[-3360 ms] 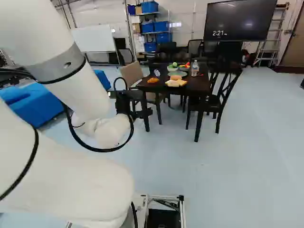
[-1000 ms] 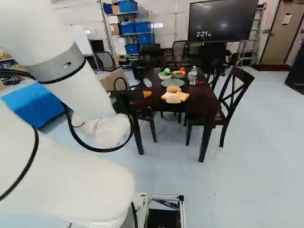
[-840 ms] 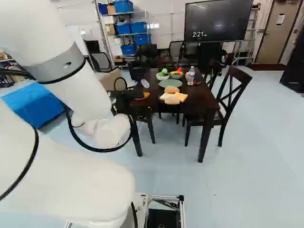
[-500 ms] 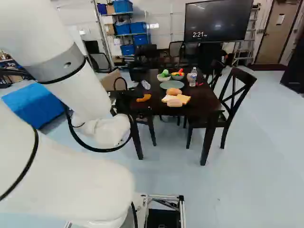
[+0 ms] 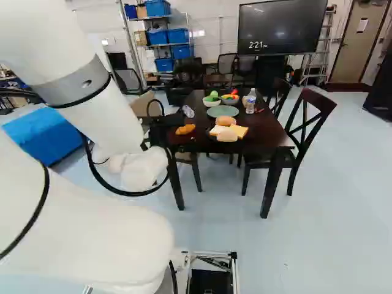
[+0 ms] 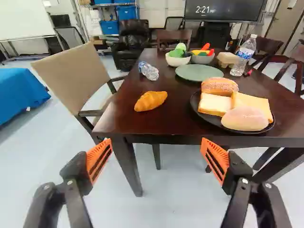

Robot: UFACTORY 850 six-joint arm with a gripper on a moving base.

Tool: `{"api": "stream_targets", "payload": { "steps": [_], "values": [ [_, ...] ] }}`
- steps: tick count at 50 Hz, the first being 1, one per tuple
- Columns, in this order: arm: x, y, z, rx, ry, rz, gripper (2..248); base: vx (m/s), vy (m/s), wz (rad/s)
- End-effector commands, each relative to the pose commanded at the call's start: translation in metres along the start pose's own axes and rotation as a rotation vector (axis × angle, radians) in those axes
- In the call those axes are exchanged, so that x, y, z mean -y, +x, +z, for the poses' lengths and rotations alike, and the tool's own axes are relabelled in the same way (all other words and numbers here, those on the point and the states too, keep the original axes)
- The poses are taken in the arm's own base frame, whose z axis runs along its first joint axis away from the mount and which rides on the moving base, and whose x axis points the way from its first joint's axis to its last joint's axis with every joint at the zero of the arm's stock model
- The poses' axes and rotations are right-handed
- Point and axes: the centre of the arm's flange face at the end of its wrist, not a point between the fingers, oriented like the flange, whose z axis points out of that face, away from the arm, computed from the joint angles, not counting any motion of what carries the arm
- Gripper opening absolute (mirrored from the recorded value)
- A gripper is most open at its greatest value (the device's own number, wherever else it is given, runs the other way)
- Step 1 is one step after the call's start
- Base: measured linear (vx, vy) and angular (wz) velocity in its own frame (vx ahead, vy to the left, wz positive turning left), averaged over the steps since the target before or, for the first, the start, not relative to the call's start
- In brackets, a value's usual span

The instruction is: Move the croissant to the empty plate

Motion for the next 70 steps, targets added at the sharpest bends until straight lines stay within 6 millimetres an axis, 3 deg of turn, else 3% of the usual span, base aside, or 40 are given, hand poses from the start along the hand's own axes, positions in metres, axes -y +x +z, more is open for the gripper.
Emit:
{"api": "stream_targets", "payload": {
  "steps": [70],
  "values": [
    [0.0, 0.0, 0.0, 0.0, 0.0, 0.0, 247, 0.068, 0.001, -0.008]
  ]
}}
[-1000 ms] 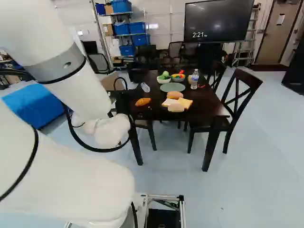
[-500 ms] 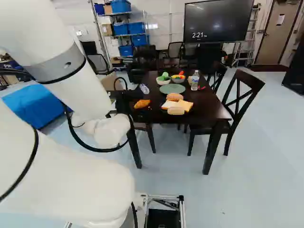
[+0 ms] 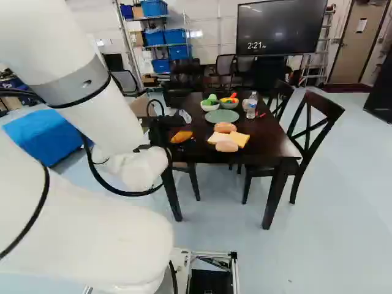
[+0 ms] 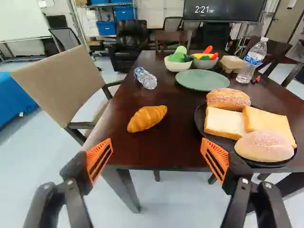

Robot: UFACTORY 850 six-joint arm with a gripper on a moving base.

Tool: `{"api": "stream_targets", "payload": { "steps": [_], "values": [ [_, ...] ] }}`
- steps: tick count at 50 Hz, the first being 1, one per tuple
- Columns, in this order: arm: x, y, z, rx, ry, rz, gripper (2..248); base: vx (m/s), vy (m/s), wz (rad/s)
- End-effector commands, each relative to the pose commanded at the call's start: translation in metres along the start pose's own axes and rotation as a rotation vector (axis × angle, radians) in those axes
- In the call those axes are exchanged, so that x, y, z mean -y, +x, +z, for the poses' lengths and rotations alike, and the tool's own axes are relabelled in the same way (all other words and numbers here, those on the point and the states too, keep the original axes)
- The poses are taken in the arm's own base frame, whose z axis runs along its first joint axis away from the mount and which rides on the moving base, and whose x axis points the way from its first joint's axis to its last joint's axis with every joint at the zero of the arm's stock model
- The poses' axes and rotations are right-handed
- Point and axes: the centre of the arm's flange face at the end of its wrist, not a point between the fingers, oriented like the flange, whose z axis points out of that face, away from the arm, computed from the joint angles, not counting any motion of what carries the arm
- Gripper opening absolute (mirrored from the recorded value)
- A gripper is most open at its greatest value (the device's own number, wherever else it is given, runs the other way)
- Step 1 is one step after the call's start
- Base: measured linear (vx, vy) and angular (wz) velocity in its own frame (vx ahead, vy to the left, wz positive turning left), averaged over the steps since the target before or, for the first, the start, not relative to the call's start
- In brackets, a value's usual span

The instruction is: Move the croissant to the empty plate

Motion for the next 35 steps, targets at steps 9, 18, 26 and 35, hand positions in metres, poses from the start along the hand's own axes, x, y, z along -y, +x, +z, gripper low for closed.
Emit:
{"api": "stream_targets", "payload": {
  "steps": [9, 18, 26, 35],
  "values": [
    [0.0, 0.0, 0.0, 0.0, 0.0, 0.0, 247, 0.066, 0.004, -0.016],
    [0.0, 0.0, 0.0, 0.0, 0.0, 0.0, 247, 0.05, 0.024, -0.01],
    [0.0, 0.0, 0.0, 0.0, 0.0, 0.0, 247, 0.059, 0.027, -0.006],
    [0.0, 0.0, 0.0, 0.0, 0.0, 0.0, 247, 0.053, 0.033, -0.012]
  ]
}}
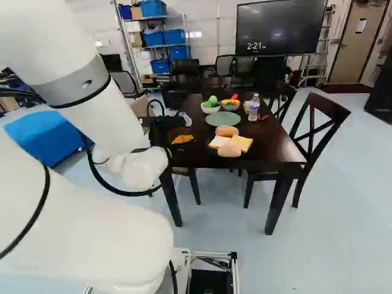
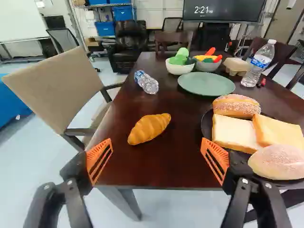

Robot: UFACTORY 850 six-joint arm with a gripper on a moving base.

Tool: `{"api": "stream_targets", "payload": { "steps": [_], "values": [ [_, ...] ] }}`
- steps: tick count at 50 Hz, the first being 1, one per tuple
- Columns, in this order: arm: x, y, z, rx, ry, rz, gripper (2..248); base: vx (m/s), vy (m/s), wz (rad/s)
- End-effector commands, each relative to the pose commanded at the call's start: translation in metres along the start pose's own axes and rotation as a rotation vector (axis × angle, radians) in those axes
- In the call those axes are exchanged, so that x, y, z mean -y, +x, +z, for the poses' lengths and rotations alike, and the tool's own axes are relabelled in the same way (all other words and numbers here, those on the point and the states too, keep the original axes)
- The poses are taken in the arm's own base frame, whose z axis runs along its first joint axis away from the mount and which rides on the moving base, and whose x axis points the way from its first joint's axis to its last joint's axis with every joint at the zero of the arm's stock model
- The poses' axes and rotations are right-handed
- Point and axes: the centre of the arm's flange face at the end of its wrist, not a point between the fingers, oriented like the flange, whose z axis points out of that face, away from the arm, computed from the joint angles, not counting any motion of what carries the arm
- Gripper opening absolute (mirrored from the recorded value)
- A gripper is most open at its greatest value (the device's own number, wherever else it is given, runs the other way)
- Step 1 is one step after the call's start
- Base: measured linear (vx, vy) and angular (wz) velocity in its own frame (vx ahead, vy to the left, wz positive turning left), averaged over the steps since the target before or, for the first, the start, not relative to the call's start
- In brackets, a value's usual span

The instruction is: Move the croissant to the empty plate

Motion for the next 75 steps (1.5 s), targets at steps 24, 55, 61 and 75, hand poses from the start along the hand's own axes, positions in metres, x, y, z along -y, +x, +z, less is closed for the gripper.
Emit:
{"api": "stream_targets", "payload": {
  "steps": [24, 55, 61, 75],
  "values": [
    [0.0, 0.0, 0.0, 0.0, 0.0, 0.0, 247, 0.034, 0.024, -0.005],
    [0.003, 0.052, 0.038, -0.064, 0.009, -0.002, 247, 0.0, 0.0, 0.0],
    [0.006, 0.06, 0.047, -0.054, 0.013, 0.0, 247, 0.0, 0.0, 0.0],
    [0.014, 0.075, 0.068, 0.014, 0.017, 0.013, 247, 0.0, 0.0, 0.0]
  ]
}}
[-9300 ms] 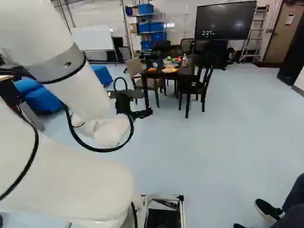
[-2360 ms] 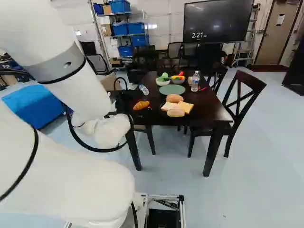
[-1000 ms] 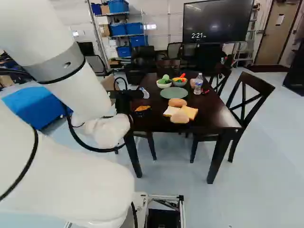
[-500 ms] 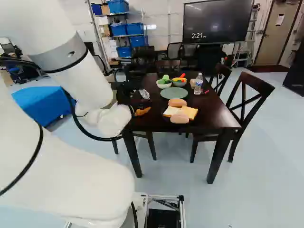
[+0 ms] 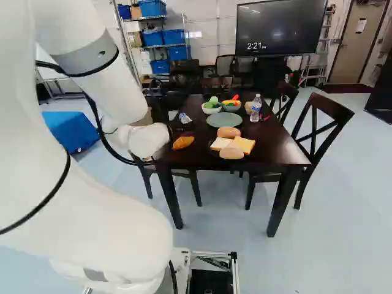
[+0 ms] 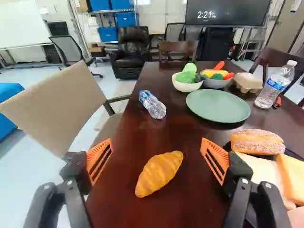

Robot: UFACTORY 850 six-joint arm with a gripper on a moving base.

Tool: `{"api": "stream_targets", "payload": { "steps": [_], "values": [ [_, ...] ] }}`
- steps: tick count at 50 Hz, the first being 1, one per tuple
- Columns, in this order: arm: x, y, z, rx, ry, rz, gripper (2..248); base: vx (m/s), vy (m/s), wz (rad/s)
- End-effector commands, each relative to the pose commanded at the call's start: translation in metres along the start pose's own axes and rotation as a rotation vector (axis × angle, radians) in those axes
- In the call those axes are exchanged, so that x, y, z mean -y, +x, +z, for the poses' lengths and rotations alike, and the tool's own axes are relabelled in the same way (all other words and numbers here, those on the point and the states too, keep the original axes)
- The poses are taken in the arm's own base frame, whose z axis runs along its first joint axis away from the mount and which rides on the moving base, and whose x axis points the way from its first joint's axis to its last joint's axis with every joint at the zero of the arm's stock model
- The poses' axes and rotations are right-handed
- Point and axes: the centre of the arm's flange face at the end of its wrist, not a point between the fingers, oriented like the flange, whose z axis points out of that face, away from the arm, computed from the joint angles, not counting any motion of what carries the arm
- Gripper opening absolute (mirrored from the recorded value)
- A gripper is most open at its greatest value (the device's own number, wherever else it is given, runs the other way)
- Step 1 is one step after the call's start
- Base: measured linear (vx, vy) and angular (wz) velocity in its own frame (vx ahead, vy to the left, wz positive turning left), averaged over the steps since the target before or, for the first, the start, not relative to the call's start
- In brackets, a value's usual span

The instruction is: Move the croissant to the empty plate

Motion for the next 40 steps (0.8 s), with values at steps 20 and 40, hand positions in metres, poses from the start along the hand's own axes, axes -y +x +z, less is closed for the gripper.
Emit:
{"api": "stream_targets", "payload": {
  "steps": [20, 40],
  "values": [
    [0.012, 0.018, 0.027, 0.129, 0.005, 0.024, 247, 0.0, 0.0, 0.0],
    [0.026, 0.037, 0.052, 0.249, 0.014, 0.051, 247, 0.0, 0.0, 0.0]
  ]
}}
